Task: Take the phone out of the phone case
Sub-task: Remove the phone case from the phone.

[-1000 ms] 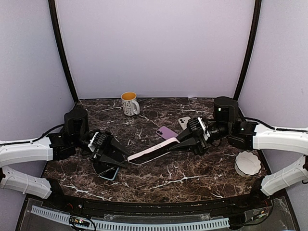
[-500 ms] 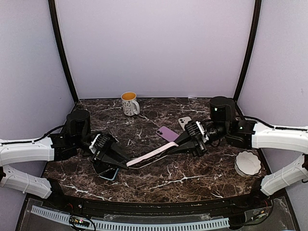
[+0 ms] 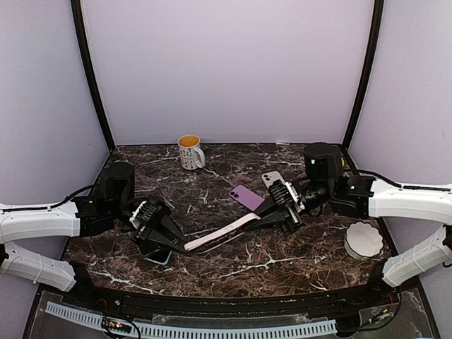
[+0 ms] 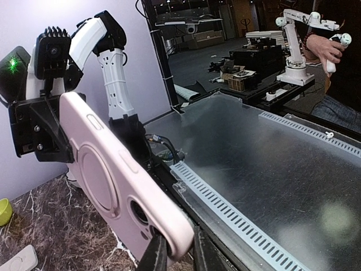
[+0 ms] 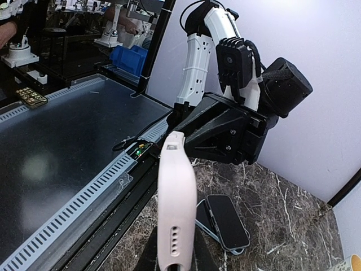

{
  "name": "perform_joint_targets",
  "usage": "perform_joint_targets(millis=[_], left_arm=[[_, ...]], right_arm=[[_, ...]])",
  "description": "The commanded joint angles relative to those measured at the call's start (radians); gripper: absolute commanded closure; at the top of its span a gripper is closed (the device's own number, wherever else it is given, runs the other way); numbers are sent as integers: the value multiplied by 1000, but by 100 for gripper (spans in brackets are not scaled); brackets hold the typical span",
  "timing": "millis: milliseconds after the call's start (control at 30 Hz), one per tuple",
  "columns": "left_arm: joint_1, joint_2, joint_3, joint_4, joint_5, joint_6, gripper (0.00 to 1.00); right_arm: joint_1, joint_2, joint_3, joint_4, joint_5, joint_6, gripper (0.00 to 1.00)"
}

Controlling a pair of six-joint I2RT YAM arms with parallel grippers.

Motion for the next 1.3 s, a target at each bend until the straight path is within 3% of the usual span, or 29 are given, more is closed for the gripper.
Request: perform_joint_targets(millis=[0, 933, 1267], left_arm=[[-16, 10, 13, -35, 6, 17, 86], [-18, 13, 18, -109, -38, 92, 91], [-19, 13, 20, -123, -34, 104, 93]], right_arm=[[33, 8, 63, 57, 22, -48, 100], [92, 40, 145, -104, -111, -75, 100], [93, 81, 211, -272, -178, -153, 100]])
